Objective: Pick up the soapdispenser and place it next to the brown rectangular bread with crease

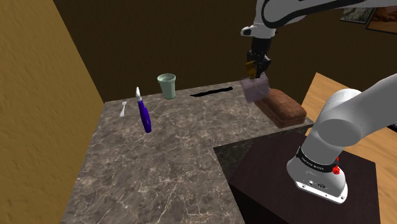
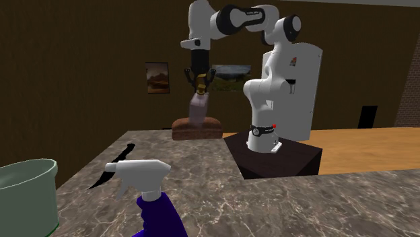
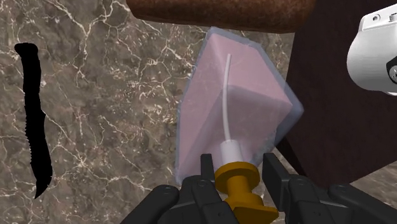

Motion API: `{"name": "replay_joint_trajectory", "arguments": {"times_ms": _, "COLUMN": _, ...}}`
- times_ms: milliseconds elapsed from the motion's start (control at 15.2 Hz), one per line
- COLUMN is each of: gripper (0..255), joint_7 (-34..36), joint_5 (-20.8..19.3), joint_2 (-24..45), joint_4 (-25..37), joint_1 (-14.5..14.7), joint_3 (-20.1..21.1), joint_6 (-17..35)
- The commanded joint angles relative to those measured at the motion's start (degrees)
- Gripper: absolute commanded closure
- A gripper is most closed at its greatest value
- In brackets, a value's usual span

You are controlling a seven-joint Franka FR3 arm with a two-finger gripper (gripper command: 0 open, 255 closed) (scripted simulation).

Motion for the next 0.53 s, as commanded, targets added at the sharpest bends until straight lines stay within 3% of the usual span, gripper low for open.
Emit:
{"name": "replay_joint_trajectory", "arguments": {"times_ms": 0, "gripper": 255, "joint_7": 0.04, "joint_5": -0.12, "joint_2": 0.15, "joint_4": -1.43, "joint_1": -0.04, "joint_3": -0.15, "joint_6": 1.63}}
{"name": "replay_joint_trajectory", "arguments": {"times_ms": 462, "gripper": 255, "joint_7": 0.07, "joint_5": -0.58, "joint_2": 1.28, "joint_4": -6.07, "joint_1": -0.21, "joint_3": -0.80, "joint_6": 7.40}}
